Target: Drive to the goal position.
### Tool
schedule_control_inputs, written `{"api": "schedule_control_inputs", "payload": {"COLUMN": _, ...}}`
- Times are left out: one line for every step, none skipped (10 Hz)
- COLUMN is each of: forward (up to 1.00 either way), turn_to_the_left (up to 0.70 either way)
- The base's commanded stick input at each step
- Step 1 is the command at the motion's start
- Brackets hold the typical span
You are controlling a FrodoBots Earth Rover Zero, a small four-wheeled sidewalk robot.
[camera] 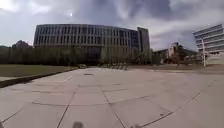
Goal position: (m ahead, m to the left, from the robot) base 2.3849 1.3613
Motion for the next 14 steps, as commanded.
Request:
{"api": "schedule_control_inputs", "payload": {"forward": 0.70, "turn_to_the_left": -0.01}}
{"api": "schedule_control_inputs", "payload": {"forward": 0.70, "turn_to_the_left": -0.01}}
{"api": "schedule_control_inputs", "payload": {"forward": 0.70, "turn_to_the_left": -0.01}}
{"api": "schedule_control_inputs", "payload": {"forward": 0.70, "turn_to_the_left": -0.01}}
{"api": "schedule_control_inputs", "payload": {"forward": 0.70, "turn_to_the_left": -0.01}}
{"api": "schedule_control_inputs", "payload": {"forward": 0.70, "turn_to_the_left": -0.01}}
{"api": "schedule_control_inputs", "payload": {"forward": 0.70, "turn_to_the_left": -0.01}}
{"api": "schedule_control_inputs", "payload": {"forward": 0.70, "turn_to_the_left": -0.01}}
{"api": "schedule_control_inputs", "payload": {"forward": 0.70, "turn_to_the_left": -0.01}}
{"api": "schedule_control_inputs", "payload": {"forward": 0.70, "turn_to_the_left": -0.01}}
{"api": "schedule_control_inputs", "payload": {"forward": 0.70, "turn_to_the_left": -0.01}}
{"api": "schedule_control_inputs", "payload": {"forward": 0.70, "turn_to_the_left": -0.01}}
{"api": "schedule_control_inputs", "payload": {"forward": 0.69, "turn_to_the_left": -0.01}}
{"api": "schedule_control_inputs", "payload": {"forward": 0.68, "turn_to_the_left": -0.01}}
